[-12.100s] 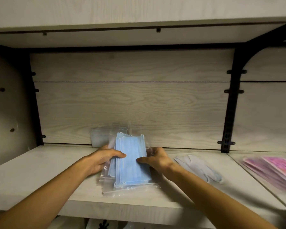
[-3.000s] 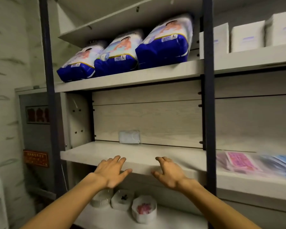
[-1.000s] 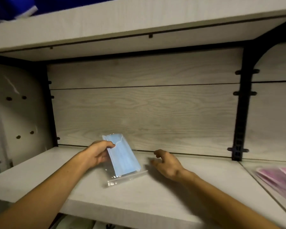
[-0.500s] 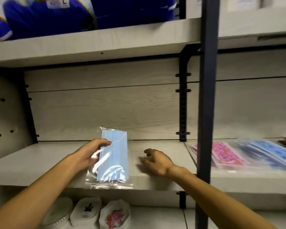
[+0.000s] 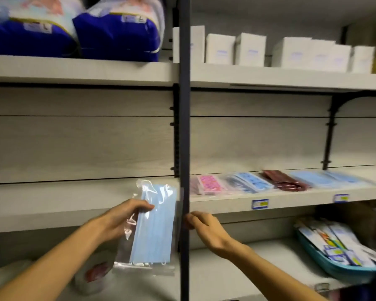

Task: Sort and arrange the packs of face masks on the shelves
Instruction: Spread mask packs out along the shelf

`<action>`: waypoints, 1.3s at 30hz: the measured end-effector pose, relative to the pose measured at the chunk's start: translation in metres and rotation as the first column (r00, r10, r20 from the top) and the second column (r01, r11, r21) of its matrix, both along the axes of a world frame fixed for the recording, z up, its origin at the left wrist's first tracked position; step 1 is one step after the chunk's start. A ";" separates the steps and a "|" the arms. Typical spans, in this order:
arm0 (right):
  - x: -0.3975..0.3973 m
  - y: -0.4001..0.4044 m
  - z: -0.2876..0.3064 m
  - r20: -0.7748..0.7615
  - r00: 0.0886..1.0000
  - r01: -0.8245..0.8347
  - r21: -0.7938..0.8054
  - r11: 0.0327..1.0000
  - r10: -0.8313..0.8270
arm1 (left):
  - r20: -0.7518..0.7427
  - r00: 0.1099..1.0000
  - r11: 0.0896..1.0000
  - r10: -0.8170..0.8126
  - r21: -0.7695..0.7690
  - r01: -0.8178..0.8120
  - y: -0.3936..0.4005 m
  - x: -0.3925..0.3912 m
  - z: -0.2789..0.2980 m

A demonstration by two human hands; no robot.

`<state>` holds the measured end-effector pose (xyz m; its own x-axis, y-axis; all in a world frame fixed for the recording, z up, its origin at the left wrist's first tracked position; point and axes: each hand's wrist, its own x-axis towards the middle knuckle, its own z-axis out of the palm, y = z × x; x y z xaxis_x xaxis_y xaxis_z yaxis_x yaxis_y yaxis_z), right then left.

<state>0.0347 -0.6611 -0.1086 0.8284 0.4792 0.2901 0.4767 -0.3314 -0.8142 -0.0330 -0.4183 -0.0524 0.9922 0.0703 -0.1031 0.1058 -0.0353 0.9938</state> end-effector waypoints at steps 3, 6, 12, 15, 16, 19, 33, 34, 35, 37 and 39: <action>-0.014 -0.056 0.005 -0.165 0.985 0.059 0.044 0.997 -0.051 | -0.016 0.995 0.995 -0.099 0.025 0.099 -0.059 0.010 -0.001; -0.011 -0.108 0.009 -0.254 0.963 0.105 0.053 0.993 -0.089 | -0.023 0.987 0.987 -0.157 0.042 0.158 -0.111 0.034 -0.004; 0.027 -0.209 0.008 -0.213 0.958 0.207 0.040 0.978 -0.194 | 0.007 0.988 0.987 -0.156 0.047 0.155 -0.233 0.099 -0.001; 0.060 -0.262 0.012 -0.161 0.954 0.266 0.055 0.962 -0.255 | 0.033 0.988 0.986 -0.153 0.073 0.150 -0.286 0.143 0.001; 0.073 -0.280 0.015 -0.146 0.950 0.286 0.060 0.956 -0.275 | 0.034 0.988 0.986 -0.152 0.078 0.149 -0.303 0.158 0.003; 0.111 -0.333 0.023 -0.126 0.939 0.330 0.069 0.941 -0.320 | 0.030 0.994 0.993 -0.106 0.064 0.104 -0.350 0.209 0.007; 0.278 -0.486 0.029 -0.086 0.865 0.498 0.032 0.867 -0.494 | 0.169 0.982 0.984 0.080 0.146 -0.105 -0.469 0.364 0.007; 0.291 -0.490 0.030 -0.082 0.856 0.513 0.011 0.858 -0.511 | 0.207 0.975 0.973 0.079 0.195 -0.121 -0.471 0.372 0.008; 0.303 -0.493 0.032 -0.065 0.844 0.533 -0.011 0.846 -0.532 | 0.259 0.964 0.958 0.065 0.254 -0.133 -0.472 0.380 0.008; 0.324 -0.498 0.038 -0.008 0.822 0.569 -0.046 0.821 -0.570 | 0.387 0.922 0.868 -0.015 0.462 -0.180 -0.472 0.395 0.009; 0.341 -0.499 0.046 0.064 0.790 0.612 -0.094 0.785 -0.609 | 0.449 0.883 0.668 -0.138 0.701 -0.251 -0.472 0.404 0.010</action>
